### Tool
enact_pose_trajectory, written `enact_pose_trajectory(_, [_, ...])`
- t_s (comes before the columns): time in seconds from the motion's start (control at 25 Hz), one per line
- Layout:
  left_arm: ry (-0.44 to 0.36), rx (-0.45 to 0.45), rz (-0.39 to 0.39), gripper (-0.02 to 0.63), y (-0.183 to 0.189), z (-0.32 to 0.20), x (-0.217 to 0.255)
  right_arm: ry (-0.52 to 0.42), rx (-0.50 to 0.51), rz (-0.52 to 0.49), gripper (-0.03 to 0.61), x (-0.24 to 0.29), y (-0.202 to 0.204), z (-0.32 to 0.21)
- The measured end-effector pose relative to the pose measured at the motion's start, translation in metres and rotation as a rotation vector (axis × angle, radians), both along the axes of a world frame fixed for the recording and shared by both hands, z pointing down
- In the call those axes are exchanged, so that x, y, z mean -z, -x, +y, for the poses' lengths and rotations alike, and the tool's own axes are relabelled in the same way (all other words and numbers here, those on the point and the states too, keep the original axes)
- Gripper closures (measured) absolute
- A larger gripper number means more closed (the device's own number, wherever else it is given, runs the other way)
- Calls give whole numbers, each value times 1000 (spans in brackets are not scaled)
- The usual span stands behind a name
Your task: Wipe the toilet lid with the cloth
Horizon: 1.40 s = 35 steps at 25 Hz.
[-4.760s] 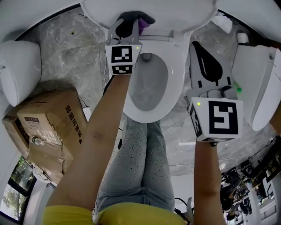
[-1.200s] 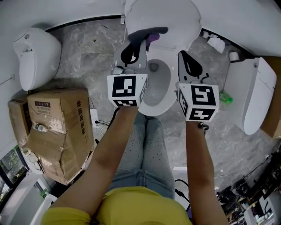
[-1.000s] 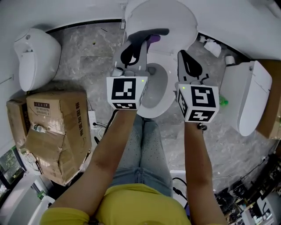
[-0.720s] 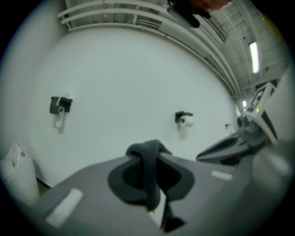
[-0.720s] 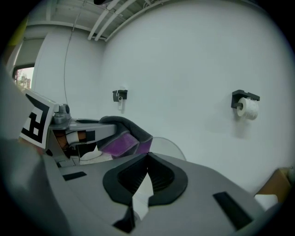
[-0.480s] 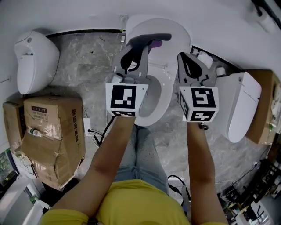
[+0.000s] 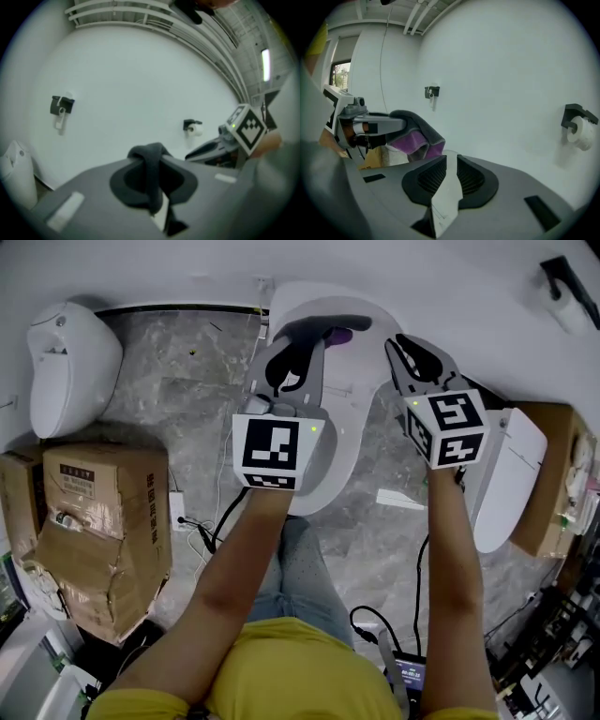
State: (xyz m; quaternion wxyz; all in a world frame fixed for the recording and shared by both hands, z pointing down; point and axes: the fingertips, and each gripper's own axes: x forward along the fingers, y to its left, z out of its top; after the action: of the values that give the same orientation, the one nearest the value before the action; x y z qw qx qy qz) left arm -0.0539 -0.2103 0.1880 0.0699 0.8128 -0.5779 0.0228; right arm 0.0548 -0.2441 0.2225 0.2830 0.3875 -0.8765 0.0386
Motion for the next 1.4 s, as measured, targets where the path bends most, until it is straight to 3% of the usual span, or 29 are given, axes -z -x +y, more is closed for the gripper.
enact_pose_trajectory(0.08, [3,-5,2,594,-1,-3,0,19,29,43,486,-8,-2,-10])
enact_pose_trajectory(0.6, [27,-11,-3,594,1,-33,-9,96,230,348,449,-68,-2,-69])
enact_pose_trajectory(1.04, [33,-21,7,594,-1,-36,-12,233,312,501,465,-107,-9,-93])
enact_pose_trajectory(1.16, [33,-17,6,594,4,-32,-13,221,326,520,517,-107,-9,-95])
enact_pose_trajectory(1.4, [27,-14,2,594,11,-15,-11,182,374,575,522,-105,-5,-80])
